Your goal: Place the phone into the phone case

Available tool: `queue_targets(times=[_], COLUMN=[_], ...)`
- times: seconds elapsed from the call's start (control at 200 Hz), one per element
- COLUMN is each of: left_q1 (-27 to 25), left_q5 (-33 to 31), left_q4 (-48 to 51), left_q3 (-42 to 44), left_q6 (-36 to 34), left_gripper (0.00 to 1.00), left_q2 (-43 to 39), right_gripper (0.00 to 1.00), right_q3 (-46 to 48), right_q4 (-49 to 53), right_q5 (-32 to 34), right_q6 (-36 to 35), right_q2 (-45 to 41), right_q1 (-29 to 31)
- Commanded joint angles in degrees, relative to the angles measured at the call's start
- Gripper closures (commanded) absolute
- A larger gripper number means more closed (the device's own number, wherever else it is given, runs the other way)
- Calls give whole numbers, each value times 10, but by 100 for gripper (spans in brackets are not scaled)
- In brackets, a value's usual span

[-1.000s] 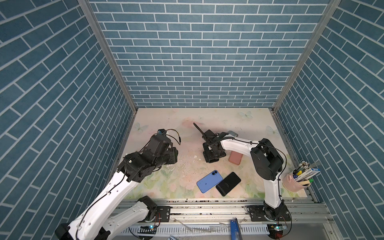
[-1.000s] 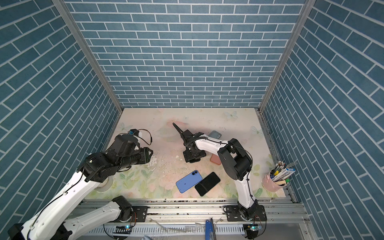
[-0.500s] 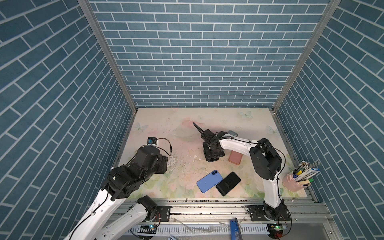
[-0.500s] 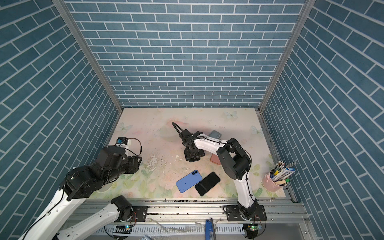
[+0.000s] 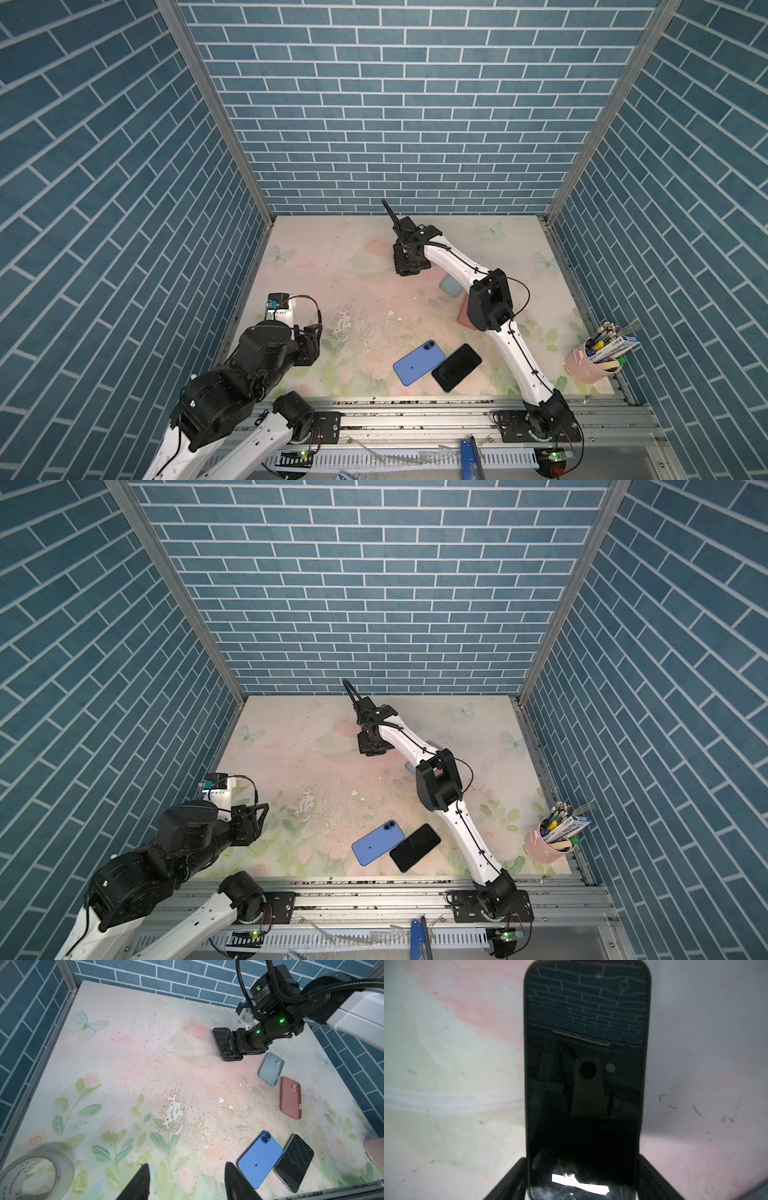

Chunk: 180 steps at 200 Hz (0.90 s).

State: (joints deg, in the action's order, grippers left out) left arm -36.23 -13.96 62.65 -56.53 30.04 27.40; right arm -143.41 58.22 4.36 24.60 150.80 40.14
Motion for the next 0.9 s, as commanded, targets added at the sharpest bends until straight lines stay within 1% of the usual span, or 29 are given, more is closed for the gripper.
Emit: queue_targets(times=[0.0,0.06,0.105,0.135,0.17,0.19,0.205,0.27,0.315,0.385,0.47,0.525,0.6,0.67,0.75,0.765,0.81,0.895], left_q1=[2,3,2,3,2,3,2,2,3,3,3,2,3,4,3,4,4,5], left_q5=[-6,-8,-7,-7,-8,-8,-8,-8,-9,-8,-5,-4,-2,-1,0,0,0,0], left_q4=[-7,-8,-8,-9,-9,-10,-10,-9,-10,-12,-14,-15,-16,-17,-18,-18,-18,-19], left_q3=[5,6,6,8,7,7,7,8,7,8,10,11,11,12,12,12,12,13], left_q6=[-1,-1,-2,-1,-1,-1,-1,-1,-1,-2,-4,-3,-4,-4,-5,-5,-5,-4], left_gripper=[42,42,42,42,42,42,42,41,41,41,41,41,42,42,42,42,42,42], left_q2=[5,6,5,5,6,6,6,6,6,4,5,6,9,8,6,6,4,2], right_gripper=[45,45,40,32,21,8,3,2,2,4,9,13,20,28,35,39,47,51], right_q3=[-26,-19,-11,-7,-1,0,2,11,34,112,252,345,434,484,515,519,529,545], right_q4=[55,51,47,44,44,44,46,53,51,25,-38,-81,-112,-127,-135,-138,-145,-167], right_q5=[5,-1,-12,-20,-30,-34,-37,-33,-24,-15,-11,-11,-14,-13,-23,-25,-31,-35], right_q6=[1,7,9,10,12,12,13,12,11,11,10,10,11,10,9,8,5,4], right_q2=[8,6,1,-1,-5,-8,-11,-31,-56,-115,-217,-287,-344,-371,-379,-380,-381,-380], right_q1=[6,6,6,7,6,6,6,3,-1,-17,-44,-66,-97,-122,-149,-153,-166,-186])
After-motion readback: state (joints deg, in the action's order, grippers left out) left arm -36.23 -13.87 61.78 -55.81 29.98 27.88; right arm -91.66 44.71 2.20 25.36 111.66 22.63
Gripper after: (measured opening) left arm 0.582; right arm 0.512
